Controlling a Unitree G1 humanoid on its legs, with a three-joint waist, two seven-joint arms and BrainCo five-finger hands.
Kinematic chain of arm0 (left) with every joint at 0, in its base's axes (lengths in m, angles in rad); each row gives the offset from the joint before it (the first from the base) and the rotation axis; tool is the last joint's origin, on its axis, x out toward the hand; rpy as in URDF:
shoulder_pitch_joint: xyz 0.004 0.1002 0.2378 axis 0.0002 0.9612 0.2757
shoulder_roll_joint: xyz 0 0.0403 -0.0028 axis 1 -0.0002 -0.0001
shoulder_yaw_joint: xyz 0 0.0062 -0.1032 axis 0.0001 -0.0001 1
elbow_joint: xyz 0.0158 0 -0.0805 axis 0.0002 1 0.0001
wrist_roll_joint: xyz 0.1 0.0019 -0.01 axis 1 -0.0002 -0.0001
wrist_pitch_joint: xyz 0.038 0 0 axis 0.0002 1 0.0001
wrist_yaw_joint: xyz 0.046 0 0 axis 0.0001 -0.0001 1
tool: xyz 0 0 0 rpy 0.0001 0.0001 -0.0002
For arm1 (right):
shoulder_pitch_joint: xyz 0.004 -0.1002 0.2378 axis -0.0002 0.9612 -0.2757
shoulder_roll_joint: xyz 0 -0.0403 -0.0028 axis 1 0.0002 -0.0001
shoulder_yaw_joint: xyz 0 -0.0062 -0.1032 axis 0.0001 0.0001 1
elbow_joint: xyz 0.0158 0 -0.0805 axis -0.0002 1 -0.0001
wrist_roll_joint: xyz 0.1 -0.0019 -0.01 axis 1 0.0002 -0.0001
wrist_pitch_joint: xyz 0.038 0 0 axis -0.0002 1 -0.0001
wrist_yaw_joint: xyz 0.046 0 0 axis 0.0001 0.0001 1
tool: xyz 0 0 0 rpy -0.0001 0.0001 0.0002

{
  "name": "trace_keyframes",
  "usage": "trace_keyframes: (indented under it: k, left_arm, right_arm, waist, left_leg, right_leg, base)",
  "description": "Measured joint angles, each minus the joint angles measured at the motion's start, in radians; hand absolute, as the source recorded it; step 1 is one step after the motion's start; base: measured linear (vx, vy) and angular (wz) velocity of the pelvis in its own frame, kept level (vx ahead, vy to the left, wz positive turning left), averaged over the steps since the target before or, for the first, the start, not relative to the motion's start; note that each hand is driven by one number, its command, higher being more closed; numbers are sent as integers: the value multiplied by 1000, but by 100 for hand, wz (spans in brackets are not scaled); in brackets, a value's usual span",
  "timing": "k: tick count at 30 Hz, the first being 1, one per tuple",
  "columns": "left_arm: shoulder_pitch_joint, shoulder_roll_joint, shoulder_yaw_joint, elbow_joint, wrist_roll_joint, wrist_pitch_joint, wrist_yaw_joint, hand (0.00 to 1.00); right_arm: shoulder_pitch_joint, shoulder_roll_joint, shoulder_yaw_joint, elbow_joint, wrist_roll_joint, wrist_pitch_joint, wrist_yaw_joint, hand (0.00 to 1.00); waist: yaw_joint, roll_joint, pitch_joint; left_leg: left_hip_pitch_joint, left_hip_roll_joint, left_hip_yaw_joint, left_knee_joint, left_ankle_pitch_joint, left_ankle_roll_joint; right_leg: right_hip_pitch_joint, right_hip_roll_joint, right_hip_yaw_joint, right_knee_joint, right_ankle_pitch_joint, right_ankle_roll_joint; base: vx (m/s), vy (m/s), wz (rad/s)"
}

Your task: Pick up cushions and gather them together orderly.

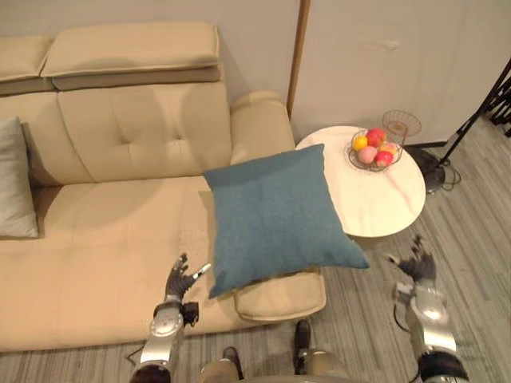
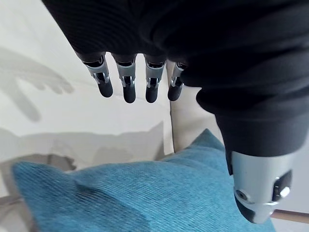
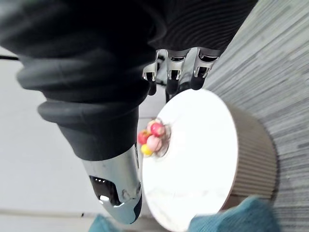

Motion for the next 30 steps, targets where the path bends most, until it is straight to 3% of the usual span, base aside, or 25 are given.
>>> trace_keyframes:
  k: [5, 7, 8, 9, 13, 21, 24, 30]
  left_arm:
    - [-274, -15, -103, 56, -60, -20, 34, 0]
    - [-359, -28, -115, 107, -74, -20, 48, 0]
    - [-413, -44, -117, 141, -95, -20, 68, 100]
    - [-444, -51, -117, 164, -106, -20, 83, 100]
    - [-536, -30, -139, 203, -164, -26, 148, 100]
    - [-553, 31, -196, 71, -182, -35, 156, 100]
    - [-369, 31, -202, -198, -180, -36, 160, 100]
    - [-144, 33, -222, -395, -179, -39, 158, 100]
  right_arm:
    - [-282, 3, 234, 34, -35, 1, -1, 0]
    - [-367, 19, 273, 79, -35, 2, -10, 0]
    - [-416, 44, 282, 111, -35, 4, -31, 0]
    - [-442, 56, 286, 131, -35, 3, -45, 100]
    - [-521, 47, 362, 166, -38, 3, -86, 100]
    - [-477, 3, 428, 34, -20, 1, -86, 100]
    - [-286, 0, 433, -202, 23, 1, -78, 100]
    - [-84, 7, 458, -417, 59, -2, -46, 100]
  waist:
    - [5, 1, 107]
    - [11, 1, 147]
    - [15, 1, 184]
    - [19, 1, 189]
    - [20, 4, 225]
    - [4, 4, 227]
    - [0, 4, 226]
    - [-1, 3, 195]
  left_leg:
    - [-146, 3, -14, 95, 0, 0]
    - [-177, 7, -15, 119, 0, 0]
    - [-185, 15, -16, 133, 0, 0]
    - [-211, 17, -18, 146, 0, 0]
    - [-248, 29, -24, 162, 1, 1]
    - [-223, 35, -10, 140, 12, -5]
    - [-123, 36, -7, 92, 11, -7]
    - [-50, 32, 6, 67, 7, -12]
  right_leg:
    - [-108, -3, 3, 10, 42, -17]
    - [-130, -4, 4, 17, 48, -18]
    - [-133, -2, 4, 20, 52, -21]
    - [-154, -1, 5, 22, 58, -25]
    - [-191, 8, 24, 39, 63, -29]
    - [-189, 16, 36, 39, 63, -30]
    - [-101, 24, 44, 19, 59, -27]
    - [-27, 28, 69, -13, 52, -18]
  base:
    - [-118, -18, 7]
    - [-119, -27, 1]
    - [-167, -50, 0]
    - [-160, -46, -1]
    - [-121, -49, -6]
    - [23, -28, -5]
    - [82, 11, 1]
    - [34, 15, -1]
